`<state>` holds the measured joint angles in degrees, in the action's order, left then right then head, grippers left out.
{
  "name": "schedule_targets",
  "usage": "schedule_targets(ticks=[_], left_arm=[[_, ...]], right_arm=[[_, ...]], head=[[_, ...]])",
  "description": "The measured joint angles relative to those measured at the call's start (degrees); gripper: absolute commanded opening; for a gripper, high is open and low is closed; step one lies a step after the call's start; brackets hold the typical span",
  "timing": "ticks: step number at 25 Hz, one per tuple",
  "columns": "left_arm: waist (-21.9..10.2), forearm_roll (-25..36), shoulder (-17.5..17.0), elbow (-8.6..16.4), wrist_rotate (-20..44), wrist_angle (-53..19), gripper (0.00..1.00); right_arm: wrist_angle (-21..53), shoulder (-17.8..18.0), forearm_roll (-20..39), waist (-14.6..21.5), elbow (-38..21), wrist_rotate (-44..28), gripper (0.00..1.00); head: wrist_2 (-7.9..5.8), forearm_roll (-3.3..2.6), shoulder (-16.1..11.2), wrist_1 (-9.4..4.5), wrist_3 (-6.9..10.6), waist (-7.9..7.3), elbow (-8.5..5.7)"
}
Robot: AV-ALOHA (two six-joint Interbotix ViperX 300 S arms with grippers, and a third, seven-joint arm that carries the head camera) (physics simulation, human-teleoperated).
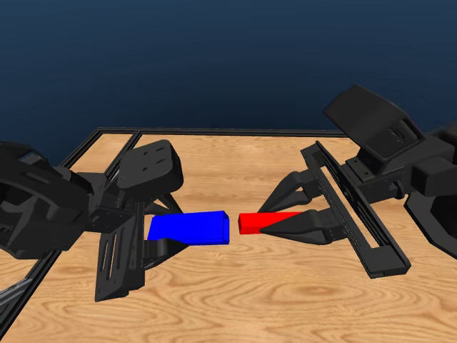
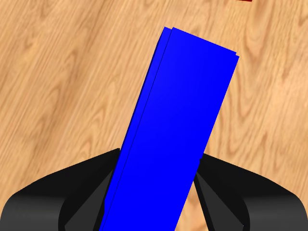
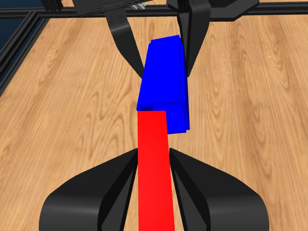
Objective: Insert peg into socket
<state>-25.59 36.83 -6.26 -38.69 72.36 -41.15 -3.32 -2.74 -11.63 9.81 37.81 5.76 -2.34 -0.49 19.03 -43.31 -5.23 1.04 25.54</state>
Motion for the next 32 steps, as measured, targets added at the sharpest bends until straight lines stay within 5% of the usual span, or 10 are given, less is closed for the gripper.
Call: schedule_targets(ticks=[11,32], left_arm=[[-0.14,-0.38,1.39,-0.46,1.07,1.75,0.00],[-0.20,-0.07,1.70,-0.74,1.92,3.03,0.00]], right_arm=[[7.76,4.48,10.45,-1.30,-4.64,-12.28,0.00],[9.19,12.34,15.35,-0.04,-12.37,-20.12,0.00]], head=[[-0.54,0.10,0.00,-0.52,0.13,-0.96,0.02],[-1.00,0.00,0.00,-0.64,0.40,-1.11,0.02]])
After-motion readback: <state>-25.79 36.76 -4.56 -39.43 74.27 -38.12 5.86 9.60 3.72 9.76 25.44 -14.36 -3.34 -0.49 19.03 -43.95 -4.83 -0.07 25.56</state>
